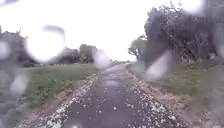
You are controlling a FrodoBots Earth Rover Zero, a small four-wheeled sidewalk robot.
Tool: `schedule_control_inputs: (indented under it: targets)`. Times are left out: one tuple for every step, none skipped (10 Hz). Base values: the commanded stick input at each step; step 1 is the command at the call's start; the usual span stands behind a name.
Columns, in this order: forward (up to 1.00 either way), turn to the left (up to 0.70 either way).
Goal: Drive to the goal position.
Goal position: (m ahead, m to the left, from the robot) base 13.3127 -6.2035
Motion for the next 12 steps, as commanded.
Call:
schedule_control_inputs:
  targets:
    - [0.04, 0.0]
    - [0.04, 0.0]
    - [0.04, 0.0]
    - [0.04, 0.0]
    - [0.04, 0.0]
    - [0.04, 0.0]
    - [0.04, 0.0]
    - [0.04, 0.0]
    - [0.04, 0.0]
    - [0.04, 0.0]
    - [0.04, 0.0]
    - [0.04, 0.0]
